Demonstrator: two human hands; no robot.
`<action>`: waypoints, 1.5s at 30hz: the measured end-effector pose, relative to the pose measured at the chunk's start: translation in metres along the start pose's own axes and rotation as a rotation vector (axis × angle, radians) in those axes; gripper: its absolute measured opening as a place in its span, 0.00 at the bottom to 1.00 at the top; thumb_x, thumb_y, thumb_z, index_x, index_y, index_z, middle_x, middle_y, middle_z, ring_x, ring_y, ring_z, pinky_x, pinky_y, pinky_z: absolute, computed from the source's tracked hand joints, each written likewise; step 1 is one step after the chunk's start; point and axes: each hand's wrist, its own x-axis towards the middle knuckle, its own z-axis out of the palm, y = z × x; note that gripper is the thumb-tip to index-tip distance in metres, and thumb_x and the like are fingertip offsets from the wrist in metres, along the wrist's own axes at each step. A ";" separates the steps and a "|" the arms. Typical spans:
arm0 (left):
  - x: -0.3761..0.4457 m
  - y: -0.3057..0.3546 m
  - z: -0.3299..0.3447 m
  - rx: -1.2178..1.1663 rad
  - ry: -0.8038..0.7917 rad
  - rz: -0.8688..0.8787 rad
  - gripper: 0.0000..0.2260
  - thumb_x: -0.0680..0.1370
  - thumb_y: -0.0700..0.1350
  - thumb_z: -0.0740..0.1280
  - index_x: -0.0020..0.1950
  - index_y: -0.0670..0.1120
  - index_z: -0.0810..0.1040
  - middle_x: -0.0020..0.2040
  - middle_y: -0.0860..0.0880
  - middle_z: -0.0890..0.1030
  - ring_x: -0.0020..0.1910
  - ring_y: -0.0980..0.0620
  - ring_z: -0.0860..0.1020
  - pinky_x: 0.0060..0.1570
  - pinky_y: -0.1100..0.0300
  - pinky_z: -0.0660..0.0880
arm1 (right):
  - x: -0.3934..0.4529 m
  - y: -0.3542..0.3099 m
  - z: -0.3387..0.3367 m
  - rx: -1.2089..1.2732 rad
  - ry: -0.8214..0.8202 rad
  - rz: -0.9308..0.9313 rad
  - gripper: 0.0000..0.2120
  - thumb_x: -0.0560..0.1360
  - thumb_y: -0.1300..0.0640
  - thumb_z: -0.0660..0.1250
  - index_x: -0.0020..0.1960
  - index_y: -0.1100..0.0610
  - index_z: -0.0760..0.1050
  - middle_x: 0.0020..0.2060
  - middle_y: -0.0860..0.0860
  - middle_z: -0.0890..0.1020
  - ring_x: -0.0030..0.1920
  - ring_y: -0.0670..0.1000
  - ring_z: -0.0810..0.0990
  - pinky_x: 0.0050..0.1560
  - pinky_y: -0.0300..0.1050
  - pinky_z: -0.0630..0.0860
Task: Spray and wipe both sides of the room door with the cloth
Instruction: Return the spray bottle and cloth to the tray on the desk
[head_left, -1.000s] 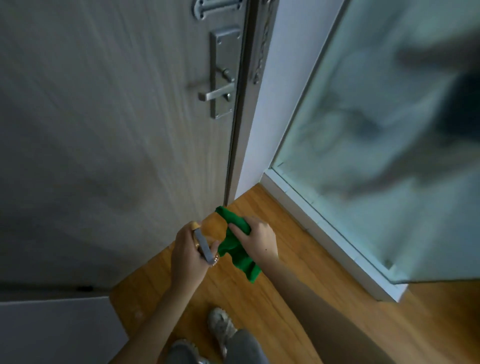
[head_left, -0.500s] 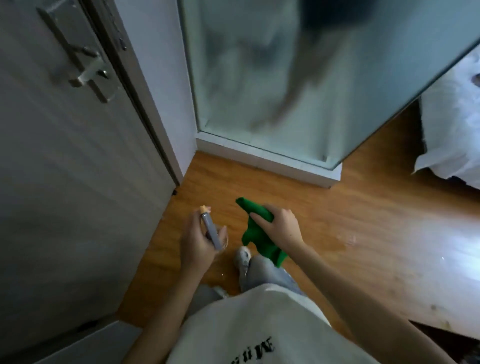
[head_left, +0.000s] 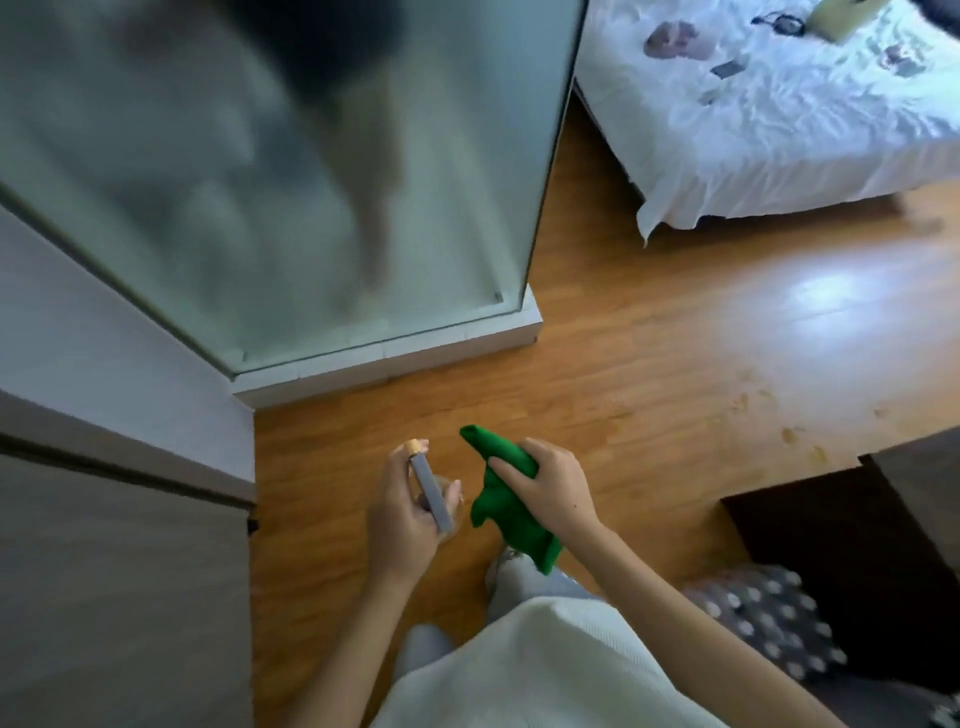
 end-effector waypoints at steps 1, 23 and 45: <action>0.014 0.005 0.012 -0.007 -0.030 0.001 0.23 0.72 0.57 0.69 0.62 0.51 0.68 0.45 0.52 0.75 0.37 0.54 0.77 0.33 0.60 0.77 | 0.008 0.007 -0.008 0.014 0.019 0.015 0.15 0.75 0.44 0.67 0.37 0.53 0.70 0.31 0.44 0.73 0.31 0.42 0.72 0.29 0.34 0.64; 0.296 0.200 0.333 -0.081 -0.642 0.340 0.22 0.73 0.51 0.73 0.63 0.47 0.71 0.53 0.52 0.76 0.49 0.60 0.75 0.45 0.77 0.69 | 0.165 0.214 -0.236 0.228 0.508 0.516 0.12 0.76 0.44 0.66 0.41 0.52 0.76 0.34 0.46 0.78 0.34 0.46 0.75 0.35 0.43 0.72; 0.463 0.379 0.707 -0.117 -1.263 0.724 0.27 0.71 0.60 0.71 0.65 0.51 0.71 0.56 0.54 0.76 0.50 0.55 0.78 0.47 0.51 0.80 | 0.263 0.413 -0.462 0.407 1.115 1.055 0.08 0.77 0.46 0.66 0.42 0.49 0.76 0.35 0.44 0.79 0.36 0.41 0.77 0.32 0.30 0.69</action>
